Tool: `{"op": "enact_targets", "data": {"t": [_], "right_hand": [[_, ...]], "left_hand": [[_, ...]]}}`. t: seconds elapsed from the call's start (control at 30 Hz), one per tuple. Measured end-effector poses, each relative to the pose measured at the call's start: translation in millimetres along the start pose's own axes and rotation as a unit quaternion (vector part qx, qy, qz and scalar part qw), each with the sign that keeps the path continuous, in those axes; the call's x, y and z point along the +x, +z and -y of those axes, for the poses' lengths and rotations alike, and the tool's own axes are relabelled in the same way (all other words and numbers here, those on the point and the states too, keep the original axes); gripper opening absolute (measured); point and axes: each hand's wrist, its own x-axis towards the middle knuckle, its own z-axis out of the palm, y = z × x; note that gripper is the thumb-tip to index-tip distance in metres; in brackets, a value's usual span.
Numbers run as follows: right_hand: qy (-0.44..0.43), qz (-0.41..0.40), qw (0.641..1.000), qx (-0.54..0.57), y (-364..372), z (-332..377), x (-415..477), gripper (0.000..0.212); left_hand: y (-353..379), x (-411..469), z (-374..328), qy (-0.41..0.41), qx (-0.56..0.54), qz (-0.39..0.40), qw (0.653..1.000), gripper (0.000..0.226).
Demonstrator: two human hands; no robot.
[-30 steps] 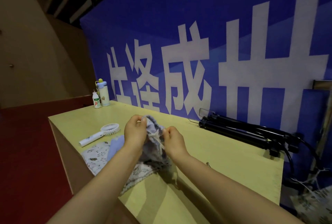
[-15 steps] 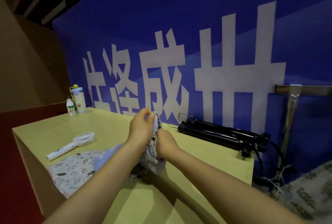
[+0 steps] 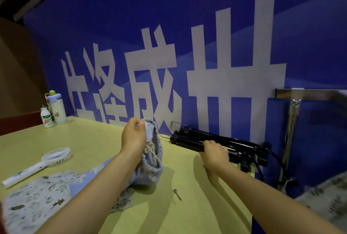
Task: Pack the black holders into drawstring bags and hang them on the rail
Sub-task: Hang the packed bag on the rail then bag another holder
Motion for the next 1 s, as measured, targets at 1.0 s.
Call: {"op": "enact_targets", "data": {"t": [1.0], "right_hand": [[0.047,-0.048,0.987,-0.145,17.7,-49.6,66.4,0.037]], "left_hand": [[50.5,28.0,50.8,-0.062,-0.017,0.001,0.998,0.020]]}}
